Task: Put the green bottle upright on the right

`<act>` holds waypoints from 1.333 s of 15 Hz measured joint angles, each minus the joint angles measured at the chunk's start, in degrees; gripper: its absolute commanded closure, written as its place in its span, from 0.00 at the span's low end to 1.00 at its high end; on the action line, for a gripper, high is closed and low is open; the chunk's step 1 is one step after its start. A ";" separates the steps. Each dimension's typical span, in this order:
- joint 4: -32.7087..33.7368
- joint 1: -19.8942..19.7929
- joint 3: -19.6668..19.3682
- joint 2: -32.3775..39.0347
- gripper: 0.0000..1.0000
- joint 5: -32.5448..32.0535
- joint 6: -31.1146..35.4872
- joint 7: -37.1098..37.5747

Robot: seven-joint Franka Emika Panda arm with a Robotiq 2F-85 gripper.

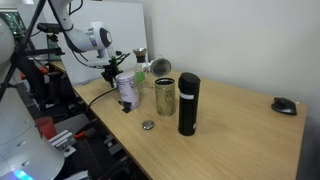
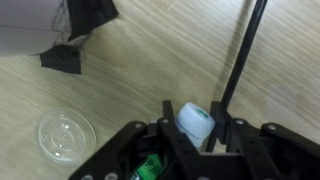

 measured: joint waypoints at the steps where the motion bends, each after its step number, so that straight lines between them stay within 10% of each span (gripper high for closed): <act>1: -0.05 0.01 0.16 -0.96 0.84 0.00 0.20 -0.02; 20: 0.64 -4.77 0.92 -16.99 0.84 -14.22 0.67 -3.21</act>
